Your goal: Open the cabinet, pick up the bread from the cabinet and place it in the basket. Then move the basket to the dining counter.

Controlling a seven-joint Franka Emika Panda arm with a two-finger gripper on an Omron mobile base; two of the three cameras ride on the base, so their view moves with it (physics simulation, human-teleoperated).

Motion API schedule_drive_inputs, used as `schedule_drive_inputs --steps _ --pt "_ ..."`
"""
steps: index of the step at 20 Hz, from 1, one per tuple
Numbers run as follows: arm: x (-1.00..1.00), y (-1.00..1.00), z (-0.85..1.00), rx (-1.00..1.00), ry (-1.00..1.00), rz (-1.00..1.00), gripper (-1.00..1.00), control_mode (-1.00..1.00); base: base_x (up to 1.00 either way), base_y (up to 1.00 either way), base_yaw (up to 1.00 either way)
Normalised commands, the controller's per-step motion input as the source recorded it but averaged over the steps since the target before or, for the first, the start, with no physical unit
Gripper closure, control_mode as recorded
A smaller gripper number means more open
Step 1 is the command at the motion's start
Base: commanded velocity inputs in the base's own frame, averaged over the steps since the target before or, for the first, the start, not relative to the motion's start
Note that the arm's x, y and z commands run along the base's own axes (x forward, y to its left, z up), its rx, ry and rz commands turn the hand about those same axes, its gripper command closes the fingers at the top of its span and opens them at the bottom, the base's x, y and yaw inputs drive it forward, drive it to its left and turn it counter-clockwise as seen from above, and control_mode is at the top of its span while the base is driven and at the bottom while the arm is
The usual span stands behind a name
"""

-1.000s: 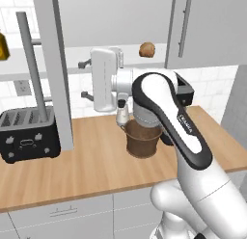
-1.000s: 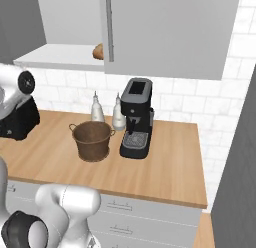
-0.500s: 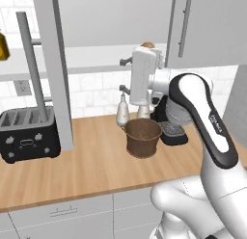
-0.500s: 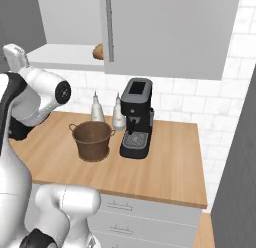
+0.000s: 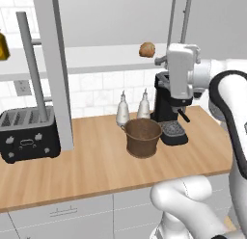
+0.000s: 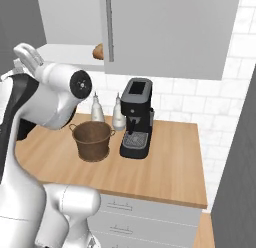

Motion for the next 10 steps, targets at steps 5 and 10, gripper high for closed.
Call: schedule_drive_inputs --steps 5,10 --pt "-0.41 -1.00 0.32 -0.42 -0.07 -0.08 -1.00 -1.00 0.00 0.00 0.00" --pt "-0.04 -1.00 -0.13 -0.50 -0.16 -0.22 -1.00 -1.00 0.00 0.00 0.00"
